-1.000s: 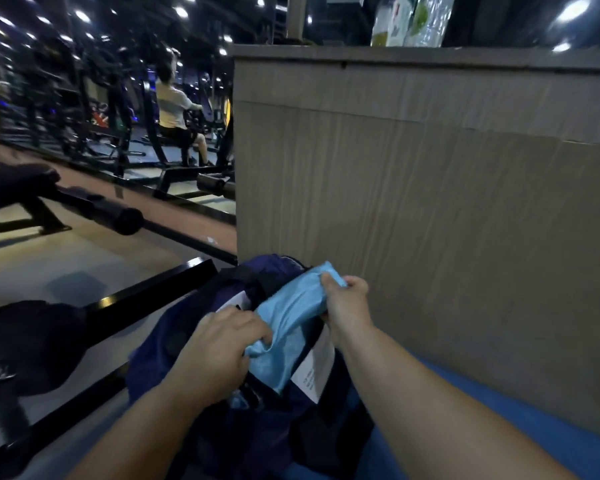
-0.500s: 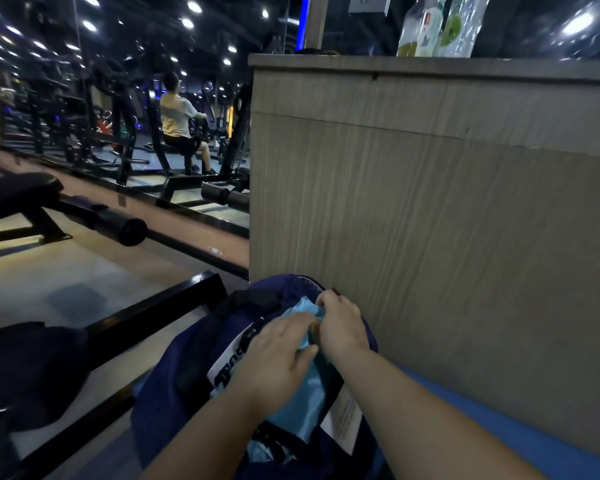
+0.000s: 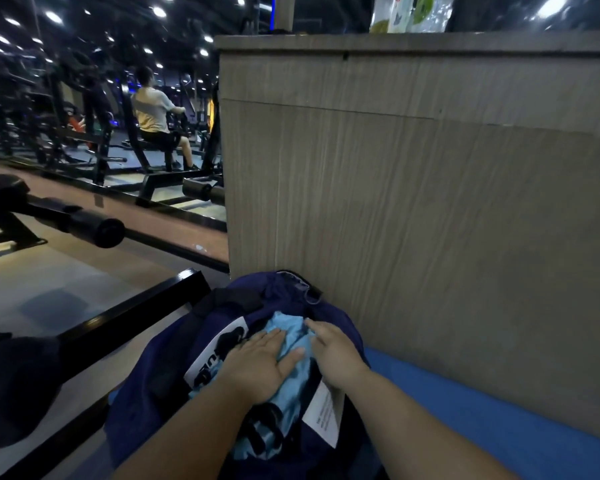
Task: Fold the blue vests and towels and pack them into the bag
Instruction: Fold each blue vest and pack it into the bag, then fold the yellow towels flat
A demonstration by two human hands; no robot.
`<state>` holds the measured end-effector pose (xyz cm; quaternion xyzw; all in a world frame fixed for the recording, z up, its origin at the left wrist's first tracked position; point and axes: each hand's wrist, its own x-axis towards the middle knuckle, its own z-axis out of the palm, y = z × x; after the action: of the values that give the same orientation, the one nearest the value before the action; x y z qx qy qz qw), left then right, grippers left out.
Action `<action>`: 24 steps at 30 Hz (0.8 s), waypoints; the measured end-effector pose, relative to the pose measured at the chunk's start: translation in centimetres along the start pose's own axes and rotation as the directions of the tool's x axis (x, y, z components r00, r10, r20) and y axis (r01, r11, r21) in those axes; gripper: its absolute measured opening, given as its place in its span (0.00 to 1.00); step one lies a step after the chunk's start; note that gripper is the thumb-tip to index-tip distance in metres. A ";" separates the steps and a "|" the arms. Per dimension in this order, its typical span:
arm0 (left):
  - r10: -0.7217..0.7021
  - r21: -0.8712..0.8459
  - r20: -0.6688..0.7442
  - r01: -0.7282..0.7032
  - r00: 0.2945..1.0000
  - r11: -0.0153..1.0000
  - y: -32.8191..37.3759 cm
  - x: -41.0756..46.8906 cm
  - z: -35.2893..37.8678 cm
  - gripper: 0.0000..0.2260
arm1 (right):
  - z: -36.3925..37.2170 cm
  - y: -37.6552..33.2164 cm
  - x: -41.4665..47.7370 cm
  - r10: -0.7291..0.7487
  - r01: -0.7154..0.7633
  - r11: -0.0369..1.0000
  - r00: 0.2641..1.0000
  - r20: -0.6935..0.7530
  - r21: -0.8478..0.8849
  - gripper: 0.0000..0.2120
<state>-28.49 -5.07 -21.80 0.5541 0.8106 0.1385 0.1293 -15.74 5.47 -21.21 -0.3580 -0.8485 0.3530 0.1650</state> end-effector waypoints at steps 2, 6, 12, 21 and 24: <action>-0.011 0.095 0.021 0.009 1.000 0.995 0.8 -0.2 -0.8 0.51 | -0.5 0.5 -2.1 -0.057 0.055 0.998 0.997 -0.043 -0.028 0.19; -0.007 0.229 -0.217 0.057 0.976 0.972 4.1 -1.2 -1.2 0.44 | -1.7 2.7 -5.9 -0.147 0.142 0.989 0.982 -0.121 -0.051 0.18; 0.354 0.031 -0.326 -0.365 0.876 0.931 14.1 -4.3 4.4 0.45 | -6.5 9.2 -12.6 -0.099 0.083 0.994 0.957 -0.272 -0.071 0.14; 0.534 -0.112 0.222 -0.522 0.816 0.845 29.6 -6.7 16.8 0.50 | -14.8 23.4 -27.4 0.456 -0.543 0.838 0.750 -0.480 -0.053 0.13; 0.512 -0.065 0.303 -0.519 0.804 0.853 34.2 -6.7 19.7 0.28 | -16.9 26.1 -31.0 0.515 -0.600 0.800 0.688 -0.511 -0.003 0.15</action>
<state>10.47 2.19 -27.12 0.7692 0.6005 0.0712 0.2064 27.46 4.07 -28.97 -0.6887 -0.6560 0.2108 0.2257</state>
